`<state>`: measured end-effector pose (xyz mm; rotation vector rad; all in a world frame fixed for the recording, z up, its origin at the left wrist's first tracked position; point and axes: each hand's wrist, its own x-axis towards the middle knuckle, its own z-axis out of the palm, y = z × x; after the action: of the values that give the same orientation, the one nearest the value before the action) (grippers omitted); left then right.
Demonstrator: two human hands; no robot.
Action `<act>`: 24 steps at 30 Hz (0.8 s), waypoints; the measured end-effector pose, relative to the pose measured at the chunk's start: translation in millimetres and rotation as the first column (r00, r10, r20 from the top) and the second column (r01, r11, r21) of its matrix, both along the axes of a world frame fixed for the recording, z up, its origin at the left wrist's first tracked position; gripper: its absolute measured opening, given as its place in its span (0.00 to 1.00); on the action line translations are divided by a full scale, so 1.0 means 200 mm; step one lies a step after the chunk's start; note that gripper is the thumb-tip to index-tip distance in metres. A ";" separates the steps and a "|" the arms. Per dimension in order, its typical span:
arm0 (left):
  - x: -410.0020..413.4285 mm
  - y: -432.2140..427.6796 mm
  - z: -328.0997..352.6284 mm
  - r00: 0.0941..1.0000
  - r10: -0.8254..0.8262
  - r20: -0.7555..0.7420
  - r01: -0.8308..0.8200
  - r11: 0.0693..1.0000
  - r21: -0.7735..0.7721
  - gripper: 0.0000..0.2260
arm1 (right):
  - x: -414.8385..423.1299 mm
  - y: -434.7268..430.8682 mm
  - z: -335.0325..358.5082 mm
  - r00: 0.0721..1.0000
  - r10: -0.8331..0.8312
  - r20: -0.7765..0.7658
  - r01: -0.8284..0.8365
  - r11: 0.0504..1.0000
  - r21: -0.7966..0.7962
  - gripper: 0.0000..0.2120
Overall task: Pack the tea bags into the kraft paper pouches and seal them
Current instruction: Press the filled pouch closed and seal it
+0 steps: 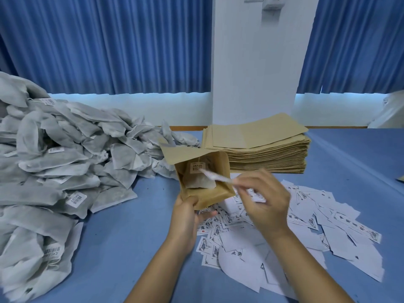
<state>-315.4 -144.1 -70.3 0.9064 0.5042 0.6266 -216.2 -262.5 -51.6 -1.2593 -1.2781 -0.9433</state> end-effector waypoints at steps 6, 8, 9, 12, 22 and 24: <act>0.00 -0.02 0.00 1.000 -0.005 -0.025 0.005 1.000 0.014 0.11 | -0.02 0.14 0.03 0.894 -0.331 0.301 0.389 0.908 -0.157 0.09; 0.01 -0.02 0.00 0.999 0.004 -0.035 -0.004 1.000 0.005 0.11 | -0.03 0.20 0.04 0.867 -0.401 0.294 0.471 0.852 -0.228 0.04; 0.01 -0.02 0.00 1.000 -0.010 -0.028 0.011 1.000 0.023 0.12 | -0.04 0.23 0.03 0.858 -0.407 0.314 0.499 0.805 -0.320 0.01; -0.01 -0.01 0.00 0.998 -0.063 -0.027 0.065 0.995 0.070 0.10 | -0.07 0.24 0.00 0.904 -0.294 0.311 0.426 0.696 -0.578 0.12; -0.02 -0.01 -0.02 0.989 -0.143 0.039 0.138 0.983 0.119 0.09 | 0.00 0.10 -0.06 0.827 -0.001 -0.562 -0.265 0.881 -0.392 0.37; -0.03 -0.01 0.00 0.989 -0.123 0.087 0.106 0.977 0.184 0.17 | 0.02 0.10 -0.07 0.820 0.012 -0.573 -0.275 0.885 -0.375 0.37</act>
<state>-320.6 -146.1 -71.0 1.0617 0.3085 0.6145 -213.1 -241.8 -65.8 -1.6089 -1.1162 -0.1193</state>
